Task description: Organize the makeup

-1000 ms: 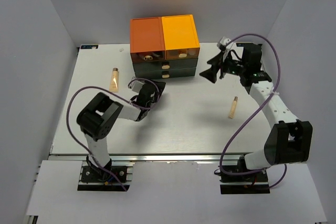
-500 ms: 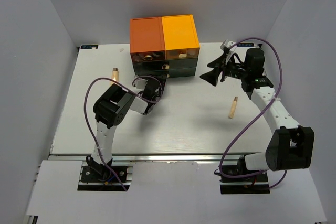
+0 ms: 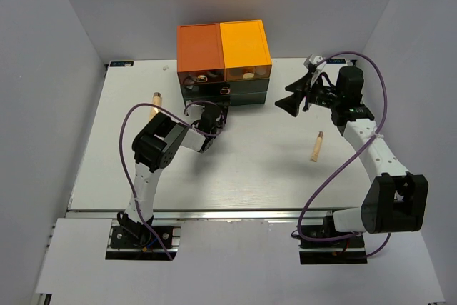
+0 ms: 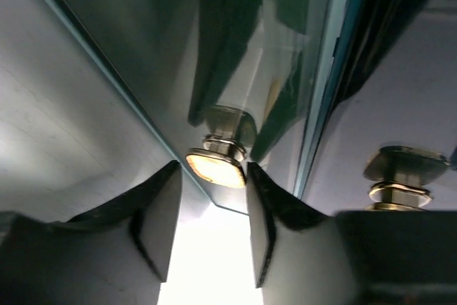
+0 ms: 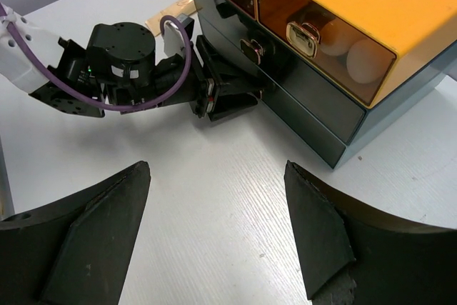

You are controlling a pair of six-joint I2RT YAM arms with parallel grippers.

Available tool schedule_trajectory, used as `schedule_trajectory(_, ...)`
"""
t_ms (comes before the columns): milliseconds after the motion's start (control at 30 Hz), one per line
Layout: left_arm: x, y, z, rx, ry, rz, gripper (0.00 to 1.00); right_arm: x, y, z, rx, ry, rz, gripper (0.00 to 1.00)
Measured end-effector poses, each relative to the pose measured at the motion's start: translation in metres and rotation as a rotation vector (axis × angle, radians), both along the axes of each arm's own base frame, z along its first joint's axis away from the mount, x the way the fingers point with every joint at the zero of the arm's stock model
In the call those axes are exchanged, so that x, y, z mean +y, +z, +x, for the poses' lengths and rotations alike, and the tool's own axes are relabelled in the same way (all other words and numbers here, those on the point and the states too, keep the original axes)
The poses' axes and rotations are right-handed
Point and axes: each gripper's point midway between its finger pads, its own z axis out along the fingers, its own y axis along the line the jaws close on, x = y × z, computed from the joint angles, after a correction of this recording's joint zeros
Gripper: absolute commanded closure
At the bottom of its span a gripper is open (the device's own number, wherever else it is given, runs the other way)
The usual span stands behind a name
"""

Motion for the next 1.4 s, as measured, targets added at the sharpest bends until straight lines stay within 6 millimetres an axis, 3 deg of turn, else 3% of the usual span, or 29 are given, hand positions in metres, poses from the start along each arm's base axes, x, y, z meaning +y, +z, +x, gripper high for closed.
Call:
schedule_trajectory(200, -0.001, 0.004, 0.001, -0.006, 0.011, -0.038, 0.64, -0.003, 0.004, -0.001, -0.008, -0.005, 0.004, 0.19)
schedule_trajectory(500, 0.0, 0.003, -0.005, -0.009, 0.02, -0.069, 0.69, -0.005, -0.003, -0.003, 0.013, -0.004, 0.004, 0.19)
schedule_trajectory(700, -0.001, 0.003, -0.039, 0.004, -0.002, -0.071, 0.69, -0.01, -0.009, -0.006, 0.015, -0.015, -0.016, 0.2)
schedule_trajectory(933, -0.003, 0.005, -0.092, 0.045, -0.031, -0.052, 0.68, -0.018, -0.037, -0.016, 0.094, -0.058, -0.062, 0.19)
schedule_trajectory(1067, -0.003, 0.008, -0.113, 0.063, -0.04, -0.051, 0.35, -0.026, -0.053, -0.016, 0.15, -0.12, -0.095, 0.22)
schedule_trajectory(1100, -0.002, 0.008, -0.114, 0.064, -0.037, -0.053, 0.21, -0.03, -0.057, -0.015, 0.176, -0.152, -0.103, 0.24)
schedule_trajectory(1233, 0.004, 0.015, -0.111, 0.052, -0.015, -0.059, 0.15, -0.048, -0.074, -0.008, 0.292, -0.32, -0.132, 0.31)
schedule_trajectory(1400, 0.008, 0.038, -0.114, 0.019, -0.039, -0.036, 0.14, -0.089, -0.112, -0.003, 0.526, -0.631, -0.221, 0.35)
